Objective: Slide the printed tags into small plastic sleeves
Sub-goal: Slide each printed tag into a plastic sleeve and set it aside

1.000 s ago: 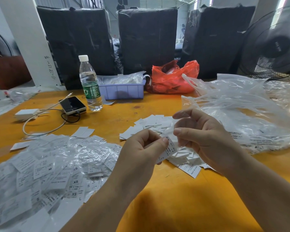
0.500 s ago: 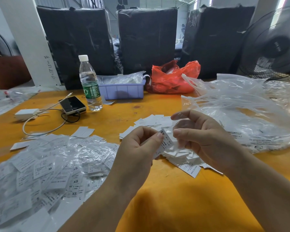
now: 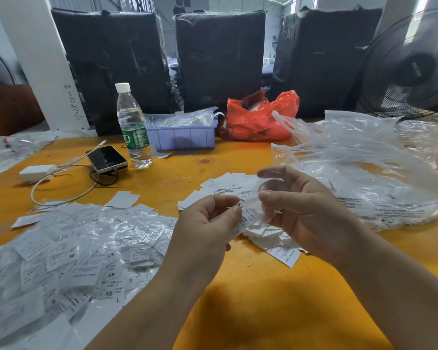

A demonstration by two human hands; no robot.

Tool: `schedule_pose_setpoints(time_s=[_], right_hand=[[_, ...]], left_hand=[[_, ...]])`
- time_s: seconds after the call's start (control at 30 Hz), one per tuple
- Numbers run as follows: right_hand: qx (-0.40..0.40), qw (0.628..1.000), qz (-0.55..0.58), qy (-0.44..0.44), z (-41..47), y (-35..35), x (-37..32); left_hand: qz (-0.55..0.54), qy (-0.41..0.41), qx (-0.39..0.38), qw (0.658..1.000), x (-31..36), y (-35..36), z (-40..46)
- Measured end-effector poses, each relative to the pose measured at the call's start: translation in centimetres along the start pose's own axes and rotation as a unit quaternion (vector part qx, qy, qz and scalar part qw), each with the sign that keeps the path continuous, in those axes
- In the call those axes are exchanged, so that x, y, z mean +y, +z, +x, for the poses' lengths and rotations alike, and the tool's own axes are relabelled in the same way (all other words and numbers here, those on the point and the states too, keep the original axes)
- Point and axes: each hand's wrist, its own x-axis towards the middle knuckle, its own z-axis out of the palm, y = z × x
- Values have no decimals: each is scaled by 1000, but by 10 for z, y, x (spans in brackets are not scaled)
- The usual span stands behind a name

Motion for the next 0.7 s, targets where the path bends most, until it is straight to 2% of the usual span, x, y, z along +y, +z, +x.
schedule_pose_setpoints(time_s=[0.33,0.7], right_hand=[[8,989,145,38,4,1,1],[-14,985,167,42,2,5,5]], left_hand=[[-24,5,1,1000,3,2,-1],[-134,-64,-20,989,6,4,-1]])
